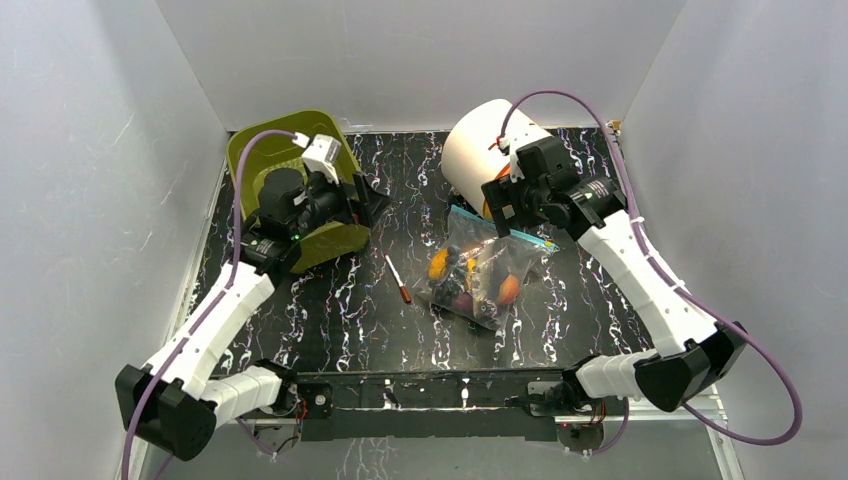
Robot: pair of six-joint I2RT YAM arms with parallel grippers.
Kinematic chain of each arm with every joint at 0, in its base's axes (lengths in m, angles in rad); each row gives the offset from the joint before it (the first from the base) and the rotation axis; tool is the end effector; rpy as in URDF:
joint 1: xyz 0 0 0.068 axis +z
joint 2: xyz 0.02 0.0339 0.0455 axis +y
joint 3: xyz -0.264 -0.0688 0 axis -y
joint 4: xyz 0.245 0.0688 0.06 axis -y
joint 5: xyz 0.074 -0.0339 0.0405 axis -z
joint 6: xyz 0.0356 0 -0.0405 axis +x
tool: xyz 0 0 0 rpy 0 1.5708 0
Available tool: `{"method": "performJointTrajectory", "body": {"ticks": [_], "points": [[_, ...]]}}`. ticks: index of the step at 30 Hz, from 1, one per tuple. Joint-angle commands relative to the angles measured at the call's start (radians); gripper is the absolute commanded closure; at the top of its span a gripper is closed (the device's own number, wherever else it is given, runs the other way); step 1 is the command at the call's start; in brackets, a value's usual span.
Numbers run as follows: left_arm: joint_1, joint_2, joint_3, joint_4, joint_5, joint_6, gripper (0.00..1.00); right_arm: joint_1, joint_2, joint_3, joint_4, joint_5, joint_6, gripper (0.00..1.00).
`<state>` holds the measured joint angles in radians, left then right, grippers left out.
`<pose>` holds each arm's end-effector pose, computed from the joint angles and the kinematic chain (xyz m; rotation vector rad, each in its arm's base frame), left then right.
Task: Place the food in the zip-top bag and seal the zipper
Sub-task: Place the zipper food storage bag at the center of the board, then reset both arms
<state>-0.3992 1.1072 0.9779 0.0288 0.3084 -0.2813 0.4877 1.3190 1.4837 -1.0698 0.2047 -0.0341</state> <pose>0.2354 -0.1110 0.3667 0.3404 1.6913 -0.7659 0.2272 0.1123 0.3829 -0.5477 2.3885 -0.0547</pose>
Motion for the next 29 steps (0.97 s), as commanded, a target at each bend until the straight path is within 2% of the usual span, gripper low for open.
{"method": "performJointTrajectory", "body": {"ticks": [1, 4, 9, 17, 29], "points": [[-0.003, -0.057, 0.102, -0.157, -0.113, -0.098, 0.02, -0.003, -0.073, 0.05, 0.08, -0.128, 0.178, 0.02], [-0.003, -0.094, 0.142, -0.24, -0.154, -0.108, 0.02, -0.004, -0.133, 0.046, 0.121, -0.164, 0.31, 0.02], [-0.003, -0.187, 0.156, -0.273, -0.191, -0.09, 0.02, -0.003, -0.255, -0.014, 0.22, -0.213, 0.408, 0.02], [-0.003, -0.271, 0.169, -0.285, -0.179, -0.091, 0.02, -0.004, -0.435, -0.109, 0.337, -0.143, 0.501, 0.02], [-0.003, -0.301, 0.143, -0.282, -0.227, -0.093, 0.02, -0.004, -0.507, -0.144, 0.357, -0.115, 0.544, 0.02]]}}
